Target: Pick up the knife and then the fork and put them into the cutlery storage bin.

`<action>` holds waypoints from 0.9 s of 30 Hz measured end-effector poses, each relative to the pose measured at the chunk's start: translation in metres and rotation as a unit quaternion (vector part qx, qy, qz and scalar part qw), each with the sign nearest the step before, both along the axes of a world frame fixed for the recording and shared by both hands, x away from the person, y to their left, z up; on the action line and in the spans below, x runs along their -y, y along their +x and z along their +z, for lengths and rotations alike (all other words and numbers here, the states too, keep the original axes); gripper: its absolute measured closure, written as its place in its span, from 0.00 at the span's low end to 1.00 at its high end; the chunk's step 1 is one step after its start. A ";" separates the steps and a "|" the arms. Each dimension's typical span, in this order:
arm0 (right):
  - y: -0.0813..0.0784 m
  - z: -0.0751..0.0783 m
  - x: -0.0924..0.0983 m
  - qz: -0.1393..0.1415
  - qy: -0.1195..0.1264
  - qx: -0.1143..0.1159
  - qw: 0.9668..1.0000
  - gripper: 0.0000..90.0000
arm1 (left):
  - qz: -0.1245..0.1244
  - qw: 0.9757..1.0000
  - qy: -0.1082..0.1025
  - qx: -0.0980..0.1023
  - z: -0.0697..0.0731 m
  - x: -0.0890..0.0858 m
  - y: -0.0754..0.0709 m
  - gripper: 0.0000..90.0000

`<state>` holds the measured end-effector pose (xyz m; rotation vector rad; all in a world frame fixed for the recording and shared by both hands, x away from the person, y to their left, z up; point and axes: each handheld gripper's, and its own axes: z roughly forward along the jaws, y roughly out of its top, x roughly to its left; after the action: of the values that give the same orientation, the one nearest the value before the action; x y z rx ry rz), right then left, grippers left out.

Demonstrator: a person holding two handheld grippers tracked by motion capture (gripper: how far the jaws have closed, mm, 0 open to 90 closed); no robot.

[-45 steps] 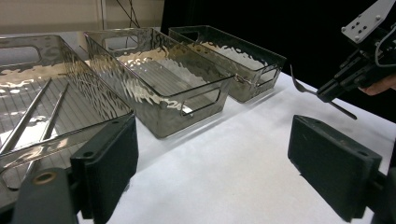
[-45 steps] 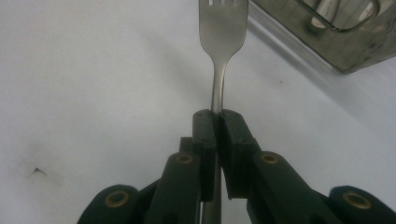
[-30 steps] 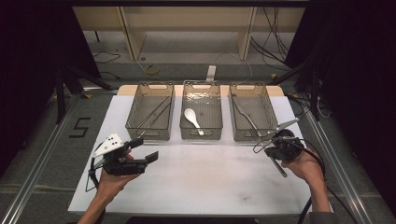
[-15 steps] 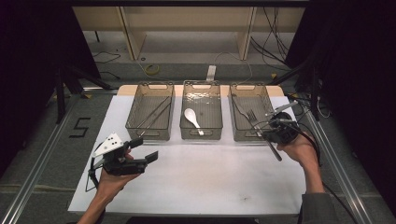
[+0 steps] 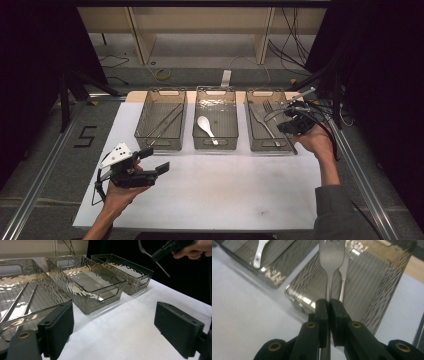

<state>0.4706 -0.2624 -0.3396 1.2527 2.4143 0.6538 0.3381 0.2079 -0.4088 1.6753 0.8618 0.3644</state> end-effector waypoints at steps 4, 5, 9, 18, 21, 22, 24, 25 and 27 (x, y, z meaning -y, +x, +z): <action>0.012 0.008 -0.006 -0.005 -0.002 0.007 1.000 0.95 | 0.000 1.000 0.000 0.000 0.000 0.000 0.000 0.17; 0.015 0.010 -0.007 -0.005 0.000 0.009 1.000 0.95 | 0.000 1.000 -0.001 0.000 0.000 0.000 0.000 0.17; 0.027 0.013 -0.012 -0.008 0.002 0.011 1.000 0.95 | -0.001 1.000 -0.001 -0.001 0.000 0.000 0.000 0.17; 0.049 0.012 -0.019 -0.030 0.006 0.023 0.999 0.95 | 0.000 1.000 -0.005 -0.001 0.000 -0.001 0.000 0.17; 0.053 0.010 -0.022 -0.037 0.005 0.028 0.999 0.95 | 0.000 1.000 -0.006 -0.001 0.000 -0.001 0.000 0.17; 0.055 0.009 -0.023 -0.037 0.002 0.030 0.999 0.95 | -0.001 1.000 -0.005 -0.001 0.000 0.000 0.000 0.17; 0.058 0.007 -0.024 -0.042 0.003 0.032 0.999 0.95 | -0.001 1.000 -0.006 0.000 0.000 0.000 0.000 0.17; 0.059 0.006 -0.025 -0.043 0.002 0.032 0.999 0.95 | -0.001 1.000 -0.006 0.000 0.000 0.000 0.000 0.17; 0.062 0.003 -0.026 -0.045 0.001 0.036 0.998 0.95 | -0.001 1.000 -0.006 0.000 0.000 -0.001 0.000 0.17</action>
<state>0.5325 -0.2364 -0.3367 1.3067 2.2853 0.6652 0.3377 0.2087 -0.4084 1.6648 0.8615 0.3569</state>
